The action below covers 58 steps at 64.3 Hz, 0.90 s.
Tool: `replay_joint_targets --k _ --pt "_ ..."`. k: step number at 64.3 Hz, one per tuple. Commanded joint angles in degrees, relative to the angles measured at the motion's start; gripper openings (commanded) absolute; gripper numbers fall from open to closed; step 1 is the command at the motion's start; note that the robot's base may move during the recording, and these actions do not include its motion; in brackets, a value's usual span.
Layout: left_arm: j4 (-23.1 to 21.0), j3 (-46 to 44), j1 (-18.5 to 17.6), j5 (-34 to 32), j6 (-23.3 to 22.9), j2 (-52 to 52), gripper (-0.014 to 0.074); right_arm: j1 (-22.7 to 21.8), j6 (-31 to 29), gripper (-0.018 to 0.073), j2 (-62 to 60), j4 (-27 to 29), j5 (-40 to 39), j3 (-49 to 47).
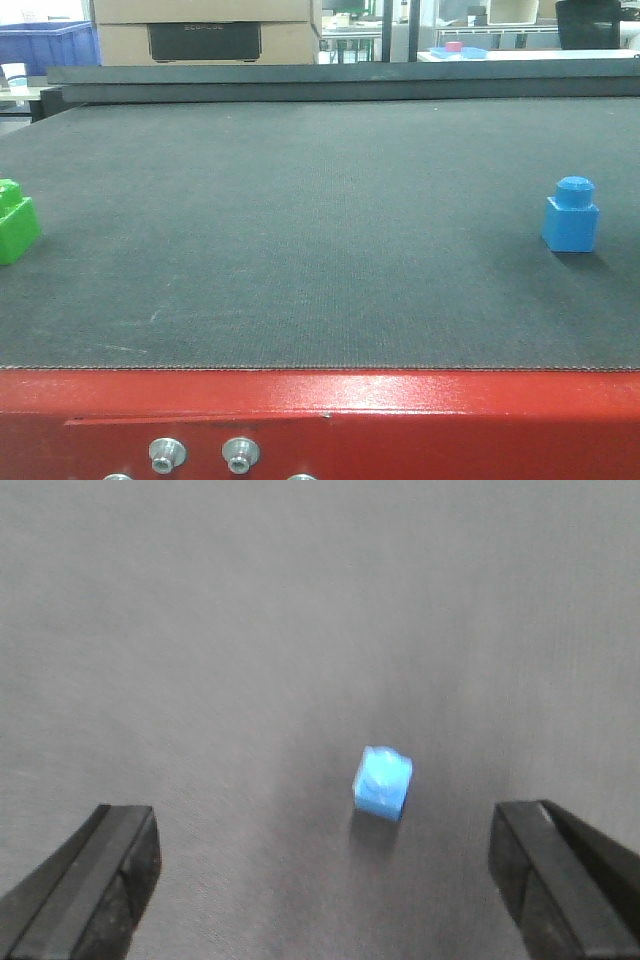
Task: Grab block from conveyor and place in blue bin
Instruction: 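Grasp the blue block with the right gripper and lift it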
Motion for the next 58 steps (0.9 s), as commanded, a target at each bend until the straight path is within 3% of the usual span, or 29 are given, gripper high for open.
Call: replay_joint_targets --k 1,11,27,58 --pt "0.0 -0.6 -0.4 -0.5 -0.1 0.3 0.0589 0.2 4.9 0.0570 5.5 -3.6 2.3 -1.2" --pt "0.0 -0.6 -0.4 -0.5 -0.1 0.4 0.0589 0.2 7.9 0.0570 14.9 -4.5 4.1 -3.3" --pt "0.0 -0.6 -0.4 -0.1 -0.1 0.4 0.0589 0.2 7.9 0.0570 26.9 -5.0 3.6 -5.6" --pt "-0.1 -0.6 -0.4 1.9 -0.1 0.4 0.0589 0.0 7.9 0.0570 35.4 -5.4 -2.0 -7.8"
